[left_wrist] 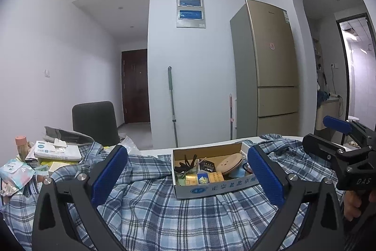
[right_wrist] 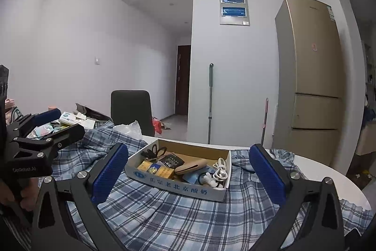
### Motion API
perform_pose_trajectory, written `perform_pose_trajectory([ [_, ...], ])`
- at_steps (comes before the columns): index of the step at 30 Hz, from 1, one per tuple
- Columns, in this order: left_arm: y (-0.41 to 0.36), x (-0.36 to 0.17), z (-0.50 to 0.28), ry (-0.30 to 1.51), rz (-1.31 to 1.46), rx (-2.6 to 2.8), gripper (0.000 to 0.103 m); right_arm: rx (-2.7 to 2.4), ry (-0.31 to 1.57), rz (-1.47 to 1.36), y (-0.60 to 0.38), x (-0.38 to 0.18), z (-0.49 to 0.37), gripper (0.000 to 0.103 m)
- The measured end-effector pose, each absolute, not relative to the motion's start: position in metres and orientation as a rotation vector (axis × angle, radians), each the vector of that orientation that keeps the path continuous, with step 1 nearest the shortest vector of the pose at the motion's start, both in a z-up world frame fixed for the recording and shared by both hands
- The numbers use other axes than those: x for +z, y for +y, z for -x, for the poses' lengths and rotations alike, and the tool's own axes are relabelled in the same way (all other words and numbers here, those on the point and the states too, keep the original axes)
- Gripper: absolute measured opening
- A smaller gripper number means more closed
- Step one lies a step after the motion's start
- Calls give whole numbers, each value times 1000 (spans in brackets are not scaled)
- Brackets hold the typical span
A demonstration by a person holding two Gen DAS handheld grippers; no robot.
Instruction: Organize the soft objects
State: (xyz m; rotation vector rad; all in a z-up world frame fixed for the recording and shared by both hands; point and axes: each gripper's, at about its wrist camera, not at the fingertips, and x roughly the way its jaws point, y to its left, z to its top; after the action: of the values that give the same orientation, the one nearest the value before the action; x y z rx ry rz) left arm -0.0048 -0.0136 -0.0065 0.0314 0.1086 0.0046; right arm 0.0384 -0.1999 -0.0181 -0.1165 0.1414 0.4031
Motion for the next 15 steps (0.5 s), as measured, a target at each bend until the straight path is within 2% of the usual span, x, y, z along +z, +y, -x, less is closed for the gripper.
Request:
perform_pose_trajectory([
  [15,-15,-8,4,108,-52,5,103,400,155,93,-206,-18,-42,103],
])
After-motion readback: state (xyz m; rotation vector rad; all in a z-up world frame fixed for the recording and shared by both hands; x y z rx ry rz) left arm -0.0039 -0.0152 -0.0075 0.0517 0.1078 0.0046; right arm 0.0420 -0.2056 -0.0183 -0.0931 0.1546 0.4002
